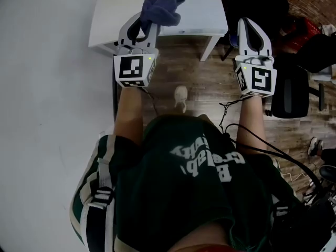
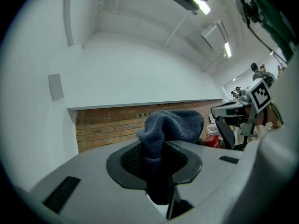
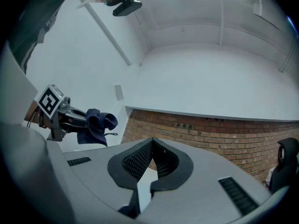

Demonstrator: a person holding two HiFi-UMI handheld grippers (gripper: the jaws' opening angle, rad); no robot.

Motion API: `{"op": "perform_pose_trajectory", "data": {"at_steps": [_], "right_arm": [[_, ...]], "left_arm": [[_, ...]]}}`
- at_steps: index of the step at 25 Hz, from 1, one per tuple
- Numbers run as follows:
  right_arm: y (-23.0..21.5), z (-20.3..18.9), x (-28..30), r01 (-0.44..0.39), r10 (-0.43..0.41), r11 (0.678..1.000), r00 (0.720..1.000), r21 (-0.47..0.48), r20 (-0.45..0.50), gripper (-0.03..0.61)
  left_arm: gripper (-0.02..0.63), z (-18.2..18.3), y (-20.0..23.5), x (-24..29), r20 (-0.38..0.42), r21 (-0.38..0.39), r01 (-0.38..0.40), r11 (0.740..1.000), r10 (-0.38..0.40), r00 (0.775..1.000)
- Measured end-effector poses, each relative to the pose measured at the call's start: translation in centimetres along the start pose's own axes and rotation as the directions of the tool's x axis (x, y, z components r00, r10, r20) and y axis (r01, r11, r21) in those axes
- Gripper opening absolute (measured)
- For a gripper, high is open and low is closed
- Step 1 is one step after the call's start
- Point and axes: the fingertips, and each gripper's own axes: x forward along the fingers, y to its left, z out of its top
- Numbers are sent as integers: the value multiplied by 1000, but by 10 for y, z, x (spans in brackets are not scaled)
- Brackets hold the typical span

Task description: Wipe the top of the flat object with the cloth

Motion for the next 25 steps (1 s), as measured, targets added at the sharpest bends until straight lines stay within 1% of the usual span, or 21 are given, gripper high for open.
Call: {"op": "perform_pose_trajectory", "data": {"at_steps": [5, 11, 15, 19, 23, 25], "right_arm": [[1, -1, 46, 23, -23, 1000, 1000, -8, -16, -6], [-12, -17, 96, 81, -81, 997, 996, -13, -37, -6], [-21, -25, 114, 105, -105, 994, 993, -4, -61, -6], [-33, -34, 128, 107, -106, 994, 991, 7, -79, -6], [-42, -46, 150, 98, -95, 995, 992, 24, -87, -6], [-49, -51, 161, 82, -80, 996, 993, 18, -89, -6]], "left_arm": [[74, 0, 32, 40, 16, -3, 40, 999, -40, 999], [74, -11, 53, 95, 30, -11, 108, 994, -108, 994], [75, -12, 53, 123, 24, -16, 155, 988, -154, 988], [75, -11, 43, 144, 22, -25, 186, 982, -185, 983], [75, -19, 40, 167, 11, -37, 210, 977, -210, 978], [75, -26, 37, 180, -5, -38, 212, 976, -213, 977]]}}
